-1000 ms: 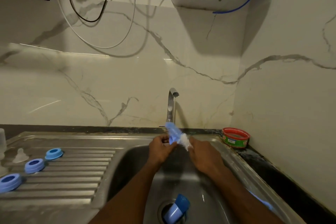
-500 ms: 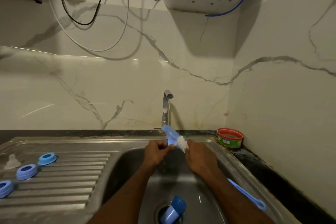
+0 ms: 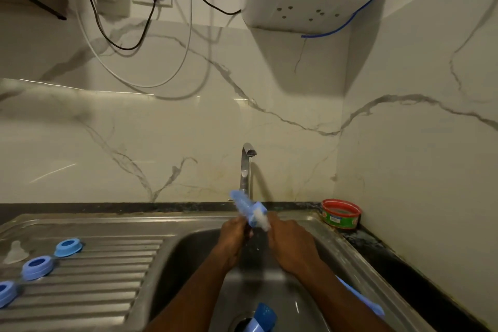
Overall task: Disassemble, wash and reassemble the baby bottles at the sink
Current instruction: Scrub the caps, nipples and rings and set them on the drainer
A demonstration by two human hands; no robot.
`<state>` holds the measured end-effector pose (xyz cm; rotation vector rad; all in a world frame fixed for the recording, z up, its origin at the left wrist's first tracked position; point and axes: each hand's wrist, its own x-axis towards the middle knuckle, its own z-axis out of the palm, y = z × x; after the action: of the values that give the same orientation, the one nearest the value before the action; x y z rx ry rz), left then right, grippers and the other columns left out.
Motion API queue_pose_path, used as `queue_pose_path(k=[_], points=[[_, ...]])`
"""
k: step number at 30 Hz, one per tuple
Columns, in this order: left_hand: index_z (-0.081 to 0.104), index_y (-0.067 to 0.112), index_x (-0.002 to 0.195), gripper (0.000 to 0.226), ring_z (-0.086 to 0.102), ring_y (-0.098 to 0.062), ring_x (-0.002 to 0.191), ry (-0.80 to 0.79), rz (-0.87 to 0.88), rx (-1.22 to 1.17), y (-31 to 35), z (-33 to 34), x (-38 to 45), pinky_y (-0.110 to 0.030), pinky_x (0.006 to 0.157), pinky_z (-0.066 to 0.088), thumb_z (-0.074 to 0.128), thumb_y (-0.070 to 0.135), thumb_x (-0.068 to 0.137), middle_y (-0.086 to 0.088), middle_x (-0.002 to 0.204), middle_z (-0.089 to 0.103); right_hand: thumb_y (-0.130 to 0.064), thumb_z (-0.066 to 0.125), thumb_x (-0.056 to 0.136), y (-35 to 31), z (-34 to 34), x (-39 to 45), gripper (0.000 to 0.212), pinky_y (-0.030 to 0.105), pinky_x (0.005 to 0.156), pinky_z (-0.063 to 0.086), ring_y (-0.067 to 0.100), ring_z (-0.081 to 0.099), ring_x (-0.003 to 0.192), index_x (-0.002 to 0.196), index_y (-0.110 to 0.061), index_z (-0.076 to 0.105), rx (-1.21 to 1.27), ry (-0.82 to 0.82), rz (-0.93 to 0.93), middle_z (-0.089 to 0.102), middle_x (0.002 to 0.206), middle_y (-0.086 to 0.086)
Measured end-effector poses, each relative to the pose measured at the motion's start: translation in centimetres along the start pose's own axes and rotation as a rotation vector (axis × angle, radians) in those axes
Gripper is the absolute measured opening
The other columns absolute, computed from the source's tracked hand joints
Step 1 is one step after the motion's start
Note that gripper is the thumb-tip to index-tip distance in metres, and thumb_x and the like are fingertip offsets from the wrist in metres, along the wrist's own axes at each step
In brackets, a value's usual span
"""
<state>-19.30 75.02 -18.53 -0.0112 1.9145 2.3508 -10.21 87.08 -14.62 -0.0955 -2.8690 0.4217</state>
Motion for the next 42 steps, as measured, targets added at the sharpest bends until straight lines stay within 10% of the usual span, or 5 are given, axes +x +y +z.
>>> queue_pose_path(k=[11,25,32,42], points=[[0.072,-0.004,0.103,0.016,0.072,-0.034,0.098,-0.028,-0.068,-0.285,-0.6,0.3,0.2,-0.044,0.098,0.056,0.066,0.007,0.094,-0.022,0.093,0.076,-0.029,0.058,0.101,-0.6,0.0,-0.9,0.042,0.034,0.091,0.05,0.02,0.064,0.109,0.14,-0.025,0.044,-0.054,0.118,-0.043,0.064,0.127,0.004],[0.066,-0.003,0.097,0.021,0.066,-0.023,0.075,0.12,-0.079,-0.286,0.2,0.0,0.0,-0.026,0.056,0.058,0.06,0.017,0.101,-0.019,0.085,0.07,-0.032,0.053,0.102,0.3,-2.0,-0.4,0.035,0.032,0.07,0.041,0.023,0.067,0.102,0.134,-0.02,0.041,-0.061,0.355,0.077,0.067,0.118,0.006],[0.072,0.003,0.089,0.019,0.065,-0.027,0.081,0.089,0.173,-0.257,0.1,0.2,-0.6,-0.033,0.073,0.054,0.066,0.019,0.097,-0.018,0.087,0.069,-0.034,0.041,0.108,-0.9,-2.5,1.2,0.027,0.022,0.038,0.044,0.019,0.06,0.038,0.118,-0.012,0.052,0.808,0.093,0.202,0.074,0.074,0.011],[0.073,0.0,0.102,0.031,0.065,-0.031,0.077,0.041,0.334,-0.255,-0.4,0.4,-1.0,-0.047,0.079,0.058,0.071,0.03,0.093,-0.021,0.086,0.069,-0.03,0.039,0.108,-3.2,-1.4,2.3,0.029,0.024,0.038,0.04,0.024,0.06,0.044,0.102,-0.008,0.059,1.078,0.217,0.3,0.074,0.077,0.019]])
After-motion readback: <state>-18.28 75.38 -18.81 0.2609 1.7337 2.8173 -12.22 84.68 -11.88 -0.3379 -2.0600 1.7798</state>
